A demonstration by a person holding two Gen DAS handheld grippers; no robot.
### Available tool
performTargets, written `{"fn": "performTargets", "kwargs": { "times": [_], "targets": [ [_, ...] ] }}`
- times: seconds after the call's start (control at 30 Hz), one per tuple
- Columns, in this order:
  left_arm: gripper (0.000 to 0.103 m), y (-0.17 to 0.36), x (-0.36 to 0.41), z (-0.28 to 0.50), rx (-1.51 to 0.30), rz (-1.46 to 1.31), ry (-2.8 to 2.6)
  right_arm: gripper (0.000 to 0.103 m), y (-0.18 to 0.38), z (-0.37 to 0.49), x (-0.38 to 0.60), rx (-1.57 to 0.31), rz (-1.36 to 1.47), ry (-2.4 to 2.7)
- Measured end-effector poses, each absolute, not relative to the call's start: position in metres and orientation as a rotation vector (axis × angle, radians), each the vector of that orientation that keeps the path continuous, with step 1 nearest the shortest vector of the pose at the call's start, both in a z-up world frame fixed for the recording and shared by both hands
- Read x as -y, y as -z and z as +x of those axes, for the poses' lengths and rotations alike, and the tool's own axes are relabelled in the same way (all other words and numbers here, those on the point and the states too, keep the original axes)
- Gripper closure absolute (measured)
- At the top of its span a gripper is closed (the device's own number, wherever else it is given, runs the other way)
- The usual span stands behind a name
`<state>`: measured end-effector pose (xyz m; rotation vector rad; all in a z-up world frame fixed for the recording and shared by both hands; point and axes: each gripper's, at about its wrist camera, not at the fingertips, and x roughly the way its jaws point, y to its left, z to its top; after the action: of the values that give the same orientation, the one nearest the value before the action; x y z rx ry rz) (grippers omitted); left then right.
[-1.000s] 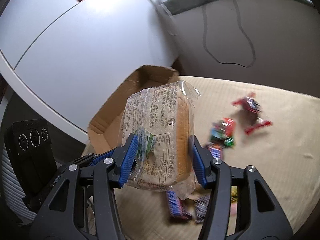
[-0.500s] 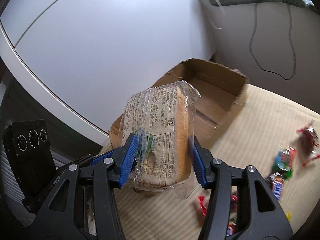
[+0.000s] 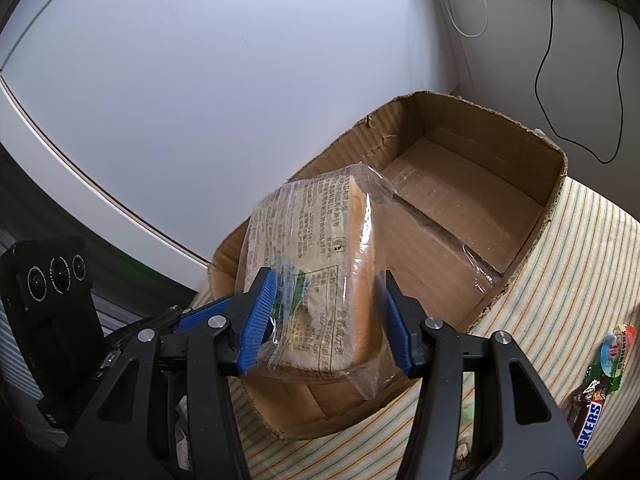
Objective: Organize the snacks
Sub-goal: 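Carry the bread loaf with the left tool and drop it into the cardboard box, then move both tools back over the scattered snacks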
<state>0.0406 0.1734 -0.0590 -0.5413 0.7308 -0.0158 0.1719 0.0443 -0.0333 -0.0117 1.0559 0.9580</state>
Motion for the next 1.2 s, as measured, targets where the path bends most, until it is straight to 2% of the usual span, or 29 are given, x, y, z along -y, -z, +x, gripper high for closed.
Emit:
{"fn": "performTargets", "kwargs": {
  "times": [0.13, 0.17, 0.23, 0.4, 0.47, 0.53, 0.6, 0.73, 0.87, 1.2],
  "targets": [
    [0.073, 0.058, -0.178, 0.041, -0.726, -0.535, -0.024, 0.046, 0.033, 0.17, -0.045, -1.039, -0.049, -0.945],
    [0.073, 0.058, -0.178, 0.038, -0.723, -0.529, -0.032, 0.038, 0.031, 0.169, -0.044, -1.025, -0.055, -0.942],
    [0.073, 0.056, -0.179, 0.035, -0.716, -0.511, -0.051, 0.029, 0.025, 0.167, -0.041, -0.994, -0.06, -0.935],
    [0.073, 0.048, -0.171, 0.026, -0.69, -0.463, -0.054, 0.028, 0.016, 0.165, -0.03, -0.967, -0.056, -0.921],
    [0.068, 0.044, -0.166, 0.024, -0.679, -0.435, -0.057, 0.028, 0.012, 0.161, -0.024, -0.946, -0.072, -0.907],
    [0.057, 0.041, -0.159, 0.021, -0.664, -0.409, -0.063, 0.028, 0.009, 0.159, -0.021, -0.929, -0.088, -0.893],
    [0.051, 0.038, -0.154, 0.017, -0.647, -0.386, -0.063, 0.028, 0.007, 0.155, -0.012, -0.917, -0.099, -0.879],
    [0.051, 0.035, -0.144, 0.009, -0.632, -0.346, -0.058, 0.026, 0.002, 0.151, 0.01, -0.889, -0.111, -0.835],
    [0.05, 0.035, -0.129, 0.002, -0.63, -0.327, -0.034, 0.006, -0.002, 0.141, 0.039, -0.836, -0.156, -0.771],
    [0.051, 0.05, -0.085, -0.01, -0.679, -0.325, 0.056, 0.003, 0.005, 0.116, 0.137, -0.819, -0.16, -0.611]
  ]
}}
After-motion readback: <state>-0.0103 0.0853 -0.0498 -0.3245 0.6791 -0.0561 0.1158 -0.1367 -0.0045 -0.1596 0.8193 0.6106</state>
